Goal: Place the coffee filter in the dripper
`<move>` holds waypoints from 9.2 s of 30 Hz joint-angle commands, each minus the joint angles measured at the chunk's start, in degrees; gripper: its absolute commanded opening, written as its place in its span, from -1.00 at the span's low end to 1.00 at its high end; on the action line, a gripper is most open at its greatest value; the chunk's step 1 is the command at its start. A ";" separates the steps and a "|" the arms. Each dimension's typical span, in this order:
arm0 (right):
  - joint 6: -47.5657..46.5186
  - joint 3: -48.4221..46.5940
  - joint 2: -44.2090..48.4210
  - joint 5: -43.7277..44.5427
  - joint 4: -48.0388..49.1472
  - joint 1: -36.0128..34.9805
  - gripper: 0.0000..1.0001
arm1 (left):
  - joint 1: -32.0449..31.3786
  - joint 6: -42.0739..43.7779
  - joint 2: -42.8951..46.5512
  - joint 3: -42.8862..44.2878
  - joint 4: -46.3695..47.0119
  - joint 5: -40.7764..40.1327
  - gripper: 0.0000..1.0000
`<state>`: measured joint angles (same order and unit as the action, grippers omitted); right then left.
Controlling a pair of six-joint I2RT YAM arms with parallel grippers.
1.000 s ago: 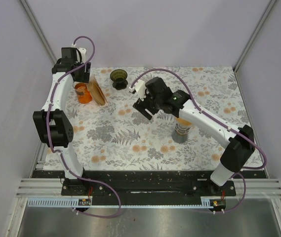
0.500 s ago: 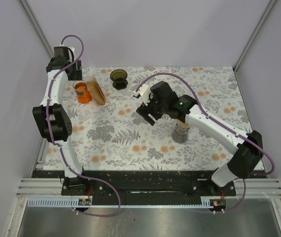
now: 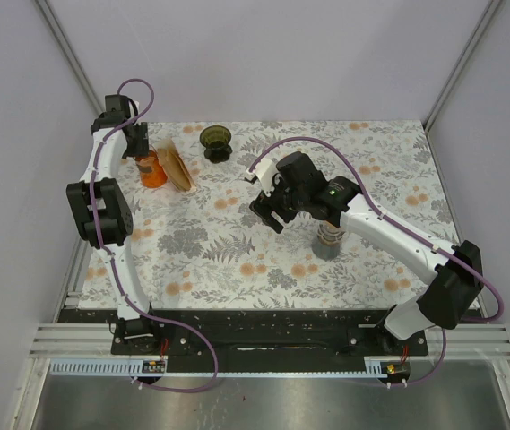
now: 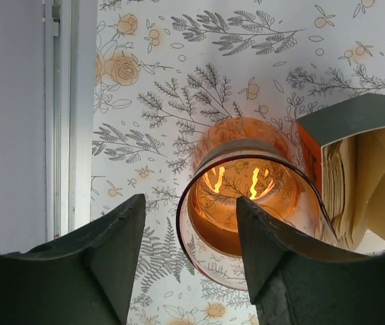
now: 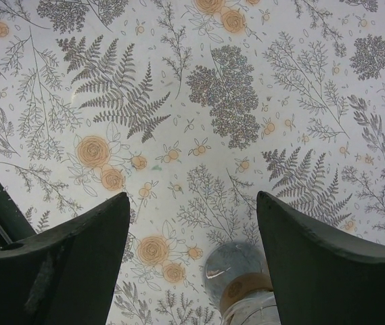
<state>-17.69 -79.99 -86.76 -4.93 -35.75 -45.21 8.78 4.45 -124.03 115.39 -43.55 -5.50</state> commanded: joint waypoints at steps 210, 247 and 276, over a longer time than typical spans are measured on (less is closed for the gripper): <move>21.21 1.16 9.69 -0.94 10.35 4.34 0.71 | -18.18 5.82 15.83 6.07 -20.95 36.17 -1.00; 28.77 -11.51 -9.13 -6.76 11.49 4.60 0.68 | -23.19 20.25 6.61 7.13 -39.16 44.34 -1.00; 27.71 -10.19 -7.98 -6.85 11.49 4.52 0.70 | -20.99 17.61 4.41 9.41 -36.43 42.06 -0.36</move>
<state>10.37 -89.78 -96.66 -11.25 -26.15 -40.97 -13.26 21.43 -119.11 122.26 -77.89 36.69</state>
